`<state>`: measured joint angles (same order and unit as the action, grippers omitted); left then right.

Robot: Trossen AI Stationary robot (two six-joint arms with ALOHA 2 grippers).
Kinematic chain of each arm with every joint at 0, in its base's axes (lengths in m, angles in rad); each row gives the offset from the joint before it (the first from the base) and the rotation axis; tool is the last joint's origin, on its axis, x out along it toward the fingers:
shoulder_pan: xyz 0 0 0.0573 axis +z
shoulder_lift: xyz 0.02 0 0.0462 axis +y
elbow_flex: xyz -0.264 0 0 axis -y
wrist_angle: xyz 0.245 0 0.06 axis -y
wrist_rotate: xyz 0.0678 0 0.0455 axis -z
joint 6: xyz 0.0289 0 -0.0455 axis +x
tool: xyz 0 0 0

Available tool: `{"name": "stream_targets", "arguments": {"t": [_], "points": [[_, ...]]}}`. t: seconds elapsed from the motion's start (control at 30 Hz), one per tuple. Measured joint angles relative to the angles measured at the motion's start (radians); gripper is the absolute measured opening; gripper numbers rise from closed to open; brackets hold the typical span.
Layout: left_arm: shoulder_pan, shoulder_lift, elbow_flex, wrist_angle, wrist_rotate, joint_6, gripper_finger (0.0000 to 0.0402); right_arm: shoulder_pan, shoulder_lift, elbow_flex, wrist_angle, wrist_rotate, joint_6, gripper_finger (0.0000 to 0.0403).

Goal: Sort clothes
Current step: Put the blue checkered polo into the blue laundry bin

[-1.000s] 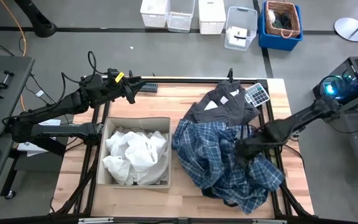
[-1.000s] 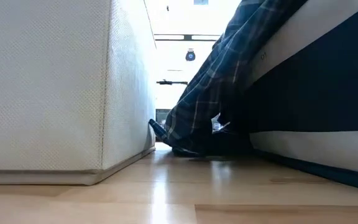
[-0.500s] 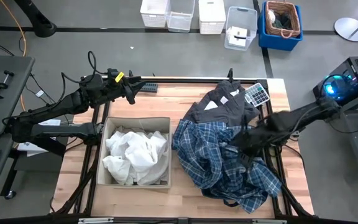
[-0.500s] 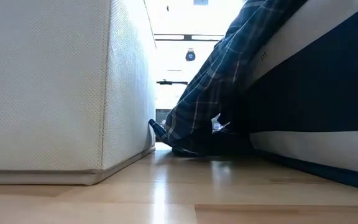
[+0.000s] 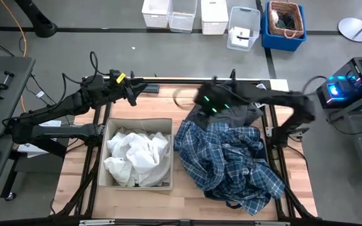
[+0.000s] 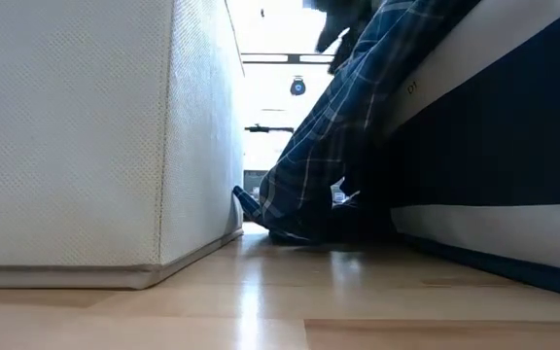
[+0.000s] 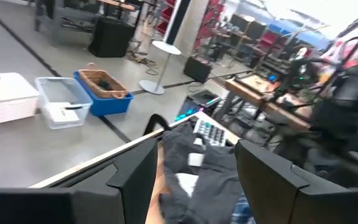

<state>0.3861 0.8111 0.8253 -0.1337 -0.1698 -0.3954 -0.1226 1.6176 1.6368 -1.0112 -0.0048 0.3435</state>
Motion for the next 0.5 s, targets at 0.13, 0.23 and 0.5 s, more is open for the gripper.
{"name": "stream_targets", "arguments": {"t": [0.13, 0.23, 0.5], "points": [[0.000, -0.001, 0.000, 0.025, 0.052, -0.022, 0.0205, -0.117, 0.208, 0.094, -0.020, -0.180, -0.094, 0.0247], [0.000, -0.006, 0.000, 0.040, 0.072, -0.023, 0.0205, -0.163, 0.335, 0.140, -0.051, -0.234, -0.157, 0.0247], [0.000, -0.010, 0.000, 0.139, 0.072, -0.021, 0.0205, -0.180, 0.550, 0.196, -0.071, -0.212, -0.194, 0.0247]]}}
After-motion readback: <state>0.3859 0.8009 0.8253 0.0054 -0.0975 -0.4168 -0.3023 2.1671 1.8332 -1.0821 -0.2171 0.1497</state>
